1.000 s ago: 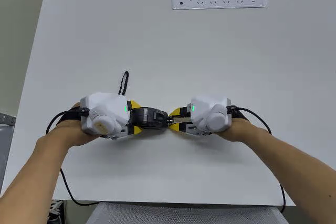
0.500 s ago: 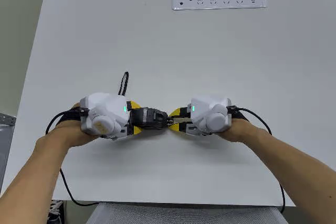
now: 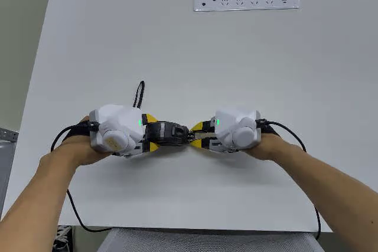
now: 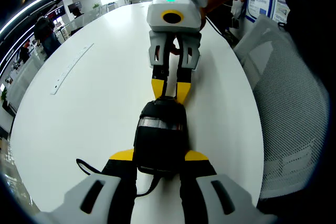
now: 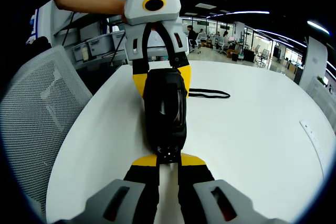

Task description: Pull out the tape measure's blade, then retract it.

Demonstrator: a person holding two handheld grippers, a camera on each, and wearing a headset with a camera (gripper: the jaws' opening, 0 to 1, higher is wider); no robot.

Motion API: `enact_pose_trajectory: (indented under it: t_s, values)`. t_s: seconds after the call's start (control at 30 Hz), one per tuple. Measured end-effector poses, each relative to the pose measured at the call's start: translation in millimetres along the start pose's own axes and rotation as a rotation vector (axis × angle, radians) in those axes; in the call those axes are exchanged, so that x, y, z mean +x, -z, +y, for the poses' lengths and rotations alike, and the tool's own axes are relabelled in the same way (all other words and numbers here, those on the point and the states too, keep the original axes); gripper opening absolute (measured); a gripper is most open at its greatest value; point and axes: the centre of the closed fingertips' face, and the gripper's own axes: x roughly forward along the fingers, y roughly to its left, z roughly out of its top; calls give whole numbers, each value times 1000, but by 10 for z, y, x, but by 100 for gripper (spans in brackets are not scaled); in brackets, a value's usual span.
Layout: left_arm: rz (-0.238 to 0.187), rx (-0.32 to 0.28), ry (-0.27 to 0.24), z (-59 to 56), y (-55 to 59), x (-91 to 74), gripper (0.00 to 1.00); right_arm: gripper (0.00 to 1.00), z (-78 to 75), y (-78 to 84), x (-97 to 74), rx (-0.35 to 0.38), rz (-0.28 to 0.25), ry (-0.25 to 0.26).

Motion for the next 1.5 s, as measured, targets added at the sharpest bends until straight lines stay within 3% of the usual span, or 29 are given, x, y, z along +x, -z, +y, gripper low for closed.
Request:
enact_pose_trajectory:
  t_s: [1.5]
  values:
    - [9, -7, 2, 10, 29, -9, 27, 10, -11, 38, -166, 2, -17, 2]
